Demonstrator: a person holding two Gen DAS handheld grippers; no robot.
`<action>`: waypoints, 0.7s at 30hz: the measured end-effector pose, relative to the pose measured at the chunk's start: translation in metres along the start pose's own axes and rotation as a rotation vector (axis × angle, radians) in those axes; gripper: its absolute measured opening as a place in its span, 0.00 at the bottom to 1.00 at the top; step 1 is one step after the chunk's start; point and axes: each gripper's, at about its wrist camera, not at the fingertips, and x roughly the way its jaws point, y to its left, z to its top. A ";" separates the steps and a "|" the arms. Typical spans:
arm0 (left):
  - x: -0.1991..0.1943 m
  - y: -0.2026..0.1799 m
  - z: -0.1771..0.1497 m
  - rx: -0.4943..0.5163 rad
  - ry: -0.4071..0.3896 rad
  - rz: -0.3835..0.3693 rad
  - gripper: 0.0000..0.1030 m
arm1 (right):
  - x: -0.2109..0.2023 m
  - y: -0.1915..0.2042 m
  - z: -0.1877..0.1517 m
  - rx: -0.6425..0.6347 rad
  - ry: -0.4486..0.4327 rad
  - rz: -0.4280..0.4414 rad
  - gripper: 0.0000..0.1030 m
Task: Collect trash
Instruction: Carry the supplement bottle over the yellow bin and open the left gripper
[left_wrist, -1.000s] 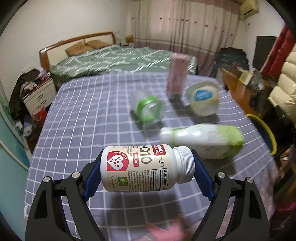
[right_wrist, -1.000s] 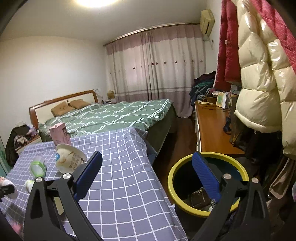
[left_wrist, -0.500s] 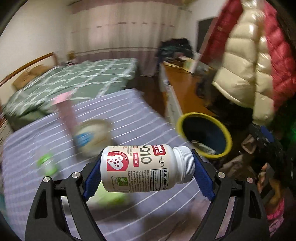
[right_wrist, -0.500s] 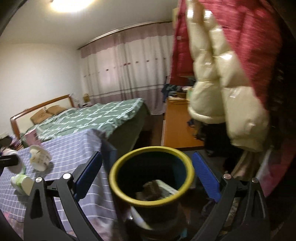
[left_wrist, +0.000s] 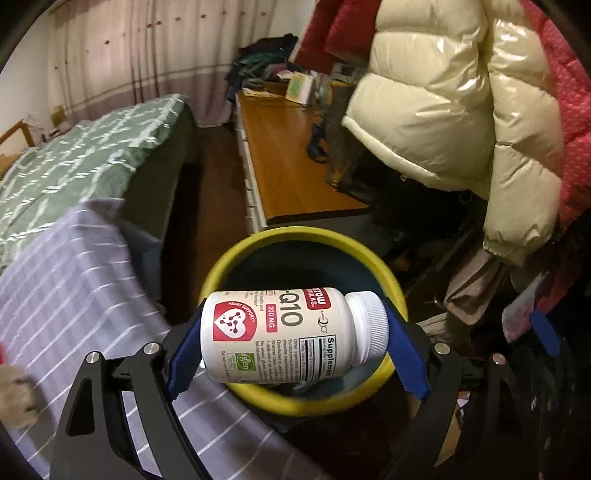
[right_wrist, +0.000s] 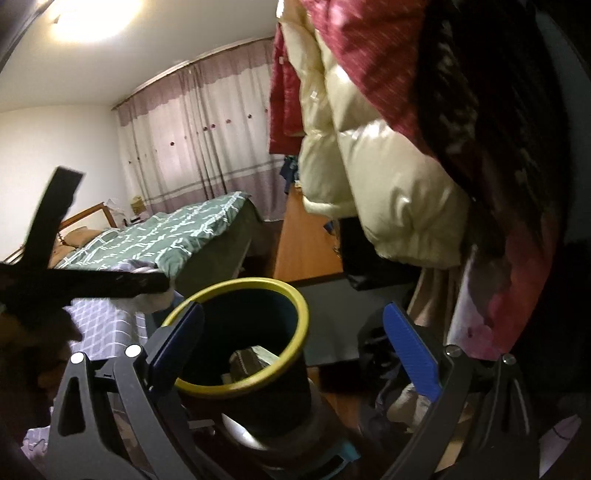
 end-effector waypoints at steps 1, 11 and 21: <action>0.006 -0.002 0.002 0.000 0.002 -0.005 0.83 | 0.000 -0.002 -0.001 0.005 0.003 -0.003 0.90; 0.031 -0.006 0.012 -0.020 -0.008 -0.024 0.94 | 0.005 -0.008 -0.005 0.009 0.029 -0.014 0.90; -0.088 0.047 -0.030 -0.091 -0.159 -0.022 0.95 | 0.008 0.026 -0.008 -0.042 0.054 0.033 0.90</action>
